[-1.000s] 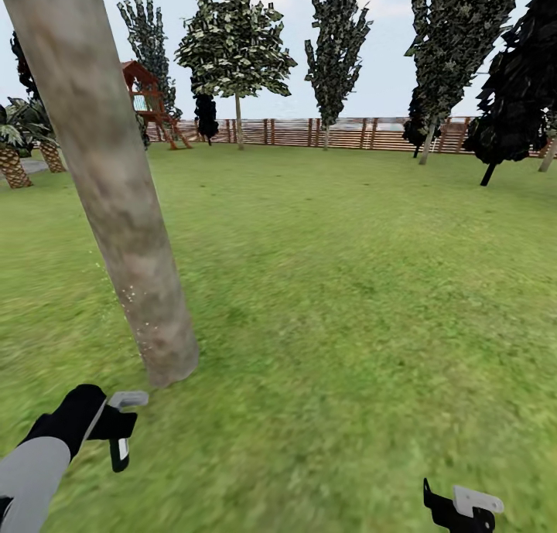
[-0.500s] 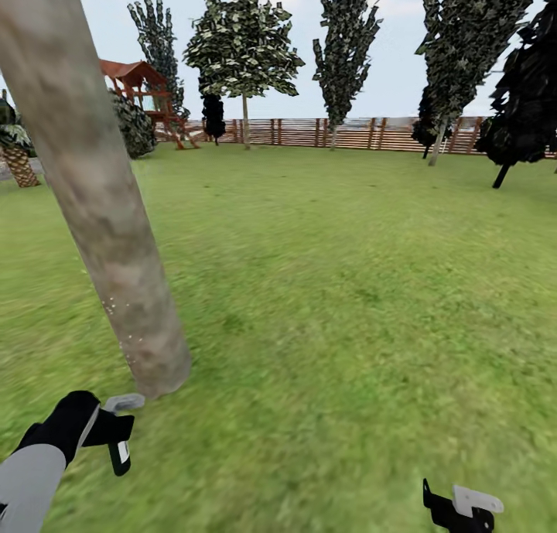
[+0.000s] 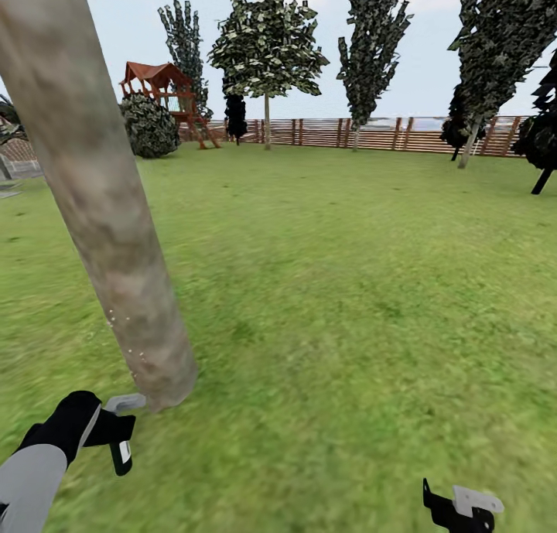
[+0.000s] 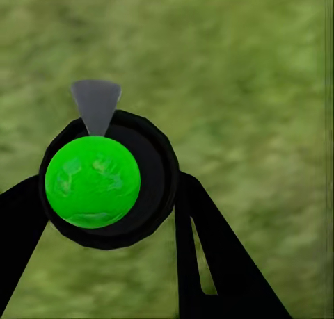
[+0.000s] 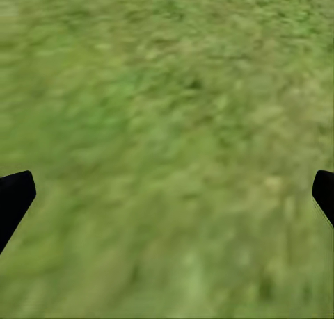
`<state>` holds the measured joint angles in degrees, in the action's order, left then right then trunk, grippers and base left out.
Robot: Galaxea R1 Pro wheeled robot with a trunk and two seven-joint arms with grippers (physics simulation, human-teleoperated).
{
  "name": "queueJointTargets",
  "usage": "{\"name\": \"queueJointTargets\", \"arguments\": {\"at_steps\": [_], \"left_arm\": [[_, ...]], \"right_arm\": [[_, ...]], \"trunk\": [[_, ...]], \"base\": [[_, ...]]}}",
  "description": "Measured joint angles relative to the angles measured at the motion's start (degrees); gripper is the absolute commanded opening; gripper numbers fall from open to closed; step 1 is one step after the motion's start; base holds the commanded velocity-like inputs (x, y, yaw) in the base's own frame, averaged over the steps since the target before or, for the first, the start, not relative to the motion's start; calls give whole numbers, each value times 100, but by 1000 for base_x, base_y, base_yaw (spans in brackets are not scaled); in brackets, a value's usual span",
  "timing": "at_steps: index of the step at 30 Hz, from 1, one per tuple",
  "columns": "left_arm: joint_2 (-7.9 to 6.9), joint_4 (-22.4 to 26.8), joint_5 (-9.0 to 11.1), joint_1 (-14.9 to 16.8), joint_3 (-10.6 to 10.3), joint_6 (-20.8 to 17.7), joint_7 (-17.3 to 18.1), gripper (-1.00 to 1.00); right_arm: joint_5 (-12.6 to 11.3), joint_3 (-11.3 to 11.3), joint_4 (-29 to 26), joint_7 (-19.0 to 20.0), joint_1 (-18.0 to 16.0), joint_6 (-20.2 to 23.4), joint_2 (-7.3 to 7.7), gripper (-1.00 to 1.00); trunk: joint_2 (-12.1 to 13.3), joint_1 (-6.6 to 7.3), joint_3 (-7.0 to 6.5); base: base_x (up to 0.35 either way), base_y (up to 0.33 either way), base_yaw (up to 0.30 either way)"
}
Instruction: In the garden, pick up the pesticide atomizer on the floor and spray pesticide onto both trees until each tree trunk is fully covered.
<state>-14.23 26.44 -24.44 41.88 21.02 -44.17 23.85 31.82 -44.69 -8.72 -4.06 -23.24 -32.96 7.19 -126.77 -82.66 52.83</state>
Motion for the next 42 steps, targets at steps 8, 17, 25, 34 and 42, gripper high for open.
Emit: {"name": "queueJointTargets", "arguments": {"at_steps": [8,17,25,34,42], "left_arm": [[36,11,-1,-1,-9,1,0,-100],[30,20,-16,-2,-1,1,1,-100],[-13,10,-66,-61,0,3,-67,-100],[85,3,-3,-96,-4,-4,-1078,-100],[96,12,20,-97,4,-1,-1096,-100]], "right_arm": [[0,1,7,0,0,0,0,100],[0,4,7,-1,-1,1,-1,100],[0,0,-1,0,0,0,0,100],[0,1,4,0,0,1,0,100],[0,4,1,0,0,0,0,100]], "trunk": [[0,-2,0],[0,-2,0],[0,0,0],[0,-2,0],[0,0,0]], "base": [[93,-259,41],[17,-275,264],[178,-233,111],[40,-45,1],[169,-218,12]]}}
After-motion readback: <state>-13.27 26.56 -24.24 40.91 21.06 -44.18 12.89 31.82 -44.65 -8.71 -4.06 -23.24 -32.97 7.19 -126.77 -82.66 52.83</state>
